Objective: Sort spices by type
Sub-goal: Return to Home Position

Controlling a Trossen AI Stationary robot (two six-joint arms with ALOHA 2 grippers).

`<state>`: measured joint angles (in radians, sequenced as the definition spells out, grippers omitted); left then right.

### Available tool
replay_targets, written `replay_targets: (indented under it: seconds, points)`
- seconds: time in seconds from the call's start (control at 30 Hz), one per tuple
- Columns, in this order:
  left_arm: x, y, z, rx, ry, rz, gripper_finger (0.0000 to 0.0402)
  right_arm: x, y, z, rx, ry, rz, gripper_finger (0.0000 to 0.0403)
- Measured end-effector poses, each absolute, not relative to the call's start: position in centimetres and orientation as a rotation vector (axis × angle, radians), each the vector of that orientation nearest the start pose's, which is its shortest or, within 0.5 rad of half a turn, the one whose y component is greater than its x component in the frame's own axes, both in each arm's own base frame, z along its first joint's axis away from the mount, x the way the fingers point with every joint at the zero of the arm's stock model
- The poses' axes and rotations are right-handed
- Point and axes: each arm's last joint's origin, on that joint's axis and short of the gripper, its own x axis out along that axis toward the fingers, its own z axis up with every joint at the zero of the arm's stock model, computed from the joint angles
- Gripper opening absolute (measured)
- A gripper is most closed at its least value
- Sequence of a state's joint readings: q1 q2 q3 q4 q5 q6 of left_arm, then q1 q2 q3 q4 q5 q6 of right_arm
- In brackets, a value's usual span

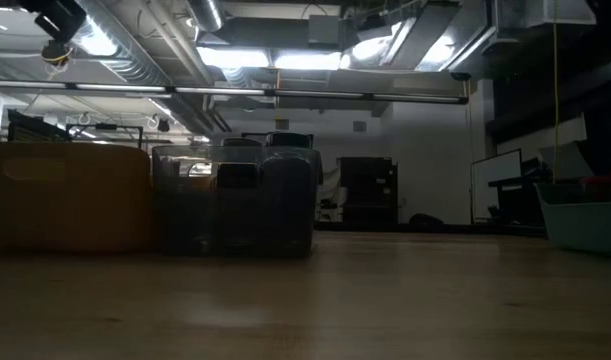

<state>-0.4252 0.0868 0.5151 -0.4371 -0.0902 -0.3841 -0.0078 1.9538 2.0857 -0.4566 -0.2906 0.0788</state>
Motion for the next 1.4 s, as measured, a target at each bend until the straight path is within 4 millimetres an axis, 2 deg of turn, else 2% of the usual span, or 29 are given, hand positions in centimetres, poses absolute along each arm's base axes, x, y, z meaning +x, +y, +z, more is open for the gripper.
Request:
replay_targets:
  seconds: [0.1,0.23,0.4,0.57,0.67,0.83,0.93,1.03,1.13,1.23,1.4]
  points:
    - [4.5,-1.4,28.3,-0.342,0.051,-0.242,0.0148,43.4,0.4,41.0,0.088,0.41,0.228,0.0182]
    - [3.1,-0.5,28.2,-0.319,0.035,-0.128,0.0148,42.7,0.3,39.8,0.08,0.55,0.206,0.0182]
    - [1.9,0.4,29.1,-0.308,0.043,-0.005,0.0148,41.9,0.2,38.6,0.075,0.7,0.143,0.0182]
    - [2.2,0.5,28.7,-0.241,0.046,0.081,0.0148,40.3,-0.2,38.7,0.022,0.806,0.036,0.0182]
    - [2.9,0.4,27.7,-0.209,0.062,0.135,0.0148,39.6,-0.7,38.7,-0.021,0.856,0.015,0.0182]
    - [4.5,-0.2,25.7,-0.189,0.051,0.21,0.0148,37.8,-3.0,38.6,-0.051,0.975,-0.003,0.0182]
    - [5.5,-0.4,24.3,-0.182,0.034,0.293,0.0148,37.2,-5.0,37.6,-0.02,1.002,0.018,0.0182]
    - [6.0,-0.4,23.0,-0.186,0.037,0.412,0.0148,36.2,-7.1,35.7,0.071,1.011,0.083,0.0182]
    - [6.2,-0.3,22.3,-0.196,0.036,0.471,0.0148,34.3,-9.1,33.7,0.147,0.982,0.086,0.0182]
    - [6.5,-0.5,21.4,-0.181,0.062,0.477,0.0148,31.8,-10.7,31.9,0.218,0.936,0.003,0.0182]
    - [6.8,-0.6,20.6,-0.176,0.075,0.478,0.0148,26.3,-11.3,30.4,0.307,0.823,-0.126,0.0182]
